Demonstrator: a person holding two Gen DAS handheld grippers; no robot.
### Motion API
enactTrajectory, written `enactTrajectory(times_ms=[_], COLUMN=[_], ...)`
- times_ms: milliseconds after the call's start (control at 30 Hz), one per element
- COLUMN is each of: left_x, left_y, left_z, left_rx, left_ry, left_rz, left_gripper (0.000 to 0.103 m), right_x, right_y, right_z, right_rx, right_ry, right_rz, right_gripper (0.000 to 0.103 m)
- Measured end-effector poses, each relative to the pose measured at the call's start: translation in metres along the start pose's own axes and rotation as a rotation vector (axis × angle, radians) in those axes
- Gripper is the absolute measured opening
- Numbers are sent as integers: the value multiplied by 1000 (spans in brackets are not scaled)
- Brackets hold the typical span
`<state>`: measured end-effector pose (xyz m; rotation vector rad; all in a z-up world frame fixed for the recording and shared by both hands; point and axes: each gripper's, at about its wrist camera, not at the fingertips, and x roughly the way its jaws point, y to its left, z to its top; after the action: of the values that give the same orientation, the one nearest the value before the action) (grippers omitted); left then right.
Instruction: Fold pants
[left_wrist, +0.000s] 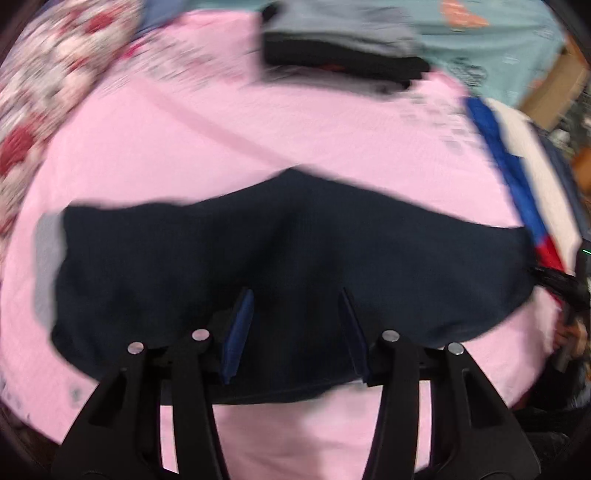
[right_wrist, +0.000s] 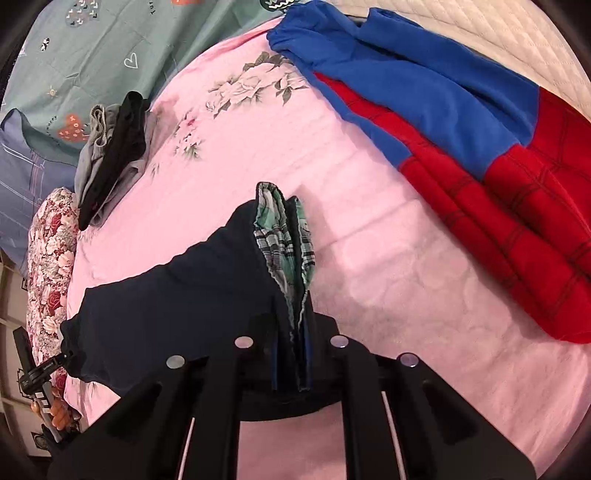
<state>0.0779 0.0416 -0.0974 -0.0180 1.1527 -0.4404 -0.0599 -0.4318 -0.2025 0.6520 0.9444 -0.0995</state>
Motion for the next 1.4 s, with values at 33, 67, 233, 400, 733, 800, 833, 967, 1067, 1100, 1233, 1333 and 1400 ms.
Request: enactTrajectory(times_ms=[33,67,233,400,733,800,833,967,1067,1100,1233,1333,1400], left_x=[0,3,57,120,65,43,36,8,8,10,24,29,27], left_y=[-22,-45,-161,-222,-151,-91,-71,28,76,91,120,117,119], left_z=[6,12,34,27,19,19,17,1,-8,-10,-12,-11,-16], left_rx=[45,91,247,317,229,128,95,-43,-111,-135,-164,-152,-145], left_ry=[2,7,129,226,93,37,16,-51,-41,-39,-61,-91,-110], left_rz=[-48,-82,-212,-226,-274,-200,-166,-2,37,56,-24,-45,-67], left_gripper=[53,53,16,5,5,5,6,6,23,25,27,28,28], right_x=[1,1,-2,1,-6,-24,-33,-67,-72,-70,-31,12,38], right_y=[0,1,1,6,11,23,30,70,108,122,195,259,299], right_z=[0,-1,-4,-4,1,1,1,2,3,5,9,0,-18], right_rx=[-3,-10,-23,-30,31,31,24,-15,-70,-101,-228,-369,-476], right_ry=[4,3,-1,0,9,-33,-54,-114,-110,-106,-45,3,33], right_rz=[-2,-2,-3,-31,-53,-5,28,142,202,204,167,90,64], right_gripper=[11,11,11,12,11,11,11,11,11,11,11,11,11])
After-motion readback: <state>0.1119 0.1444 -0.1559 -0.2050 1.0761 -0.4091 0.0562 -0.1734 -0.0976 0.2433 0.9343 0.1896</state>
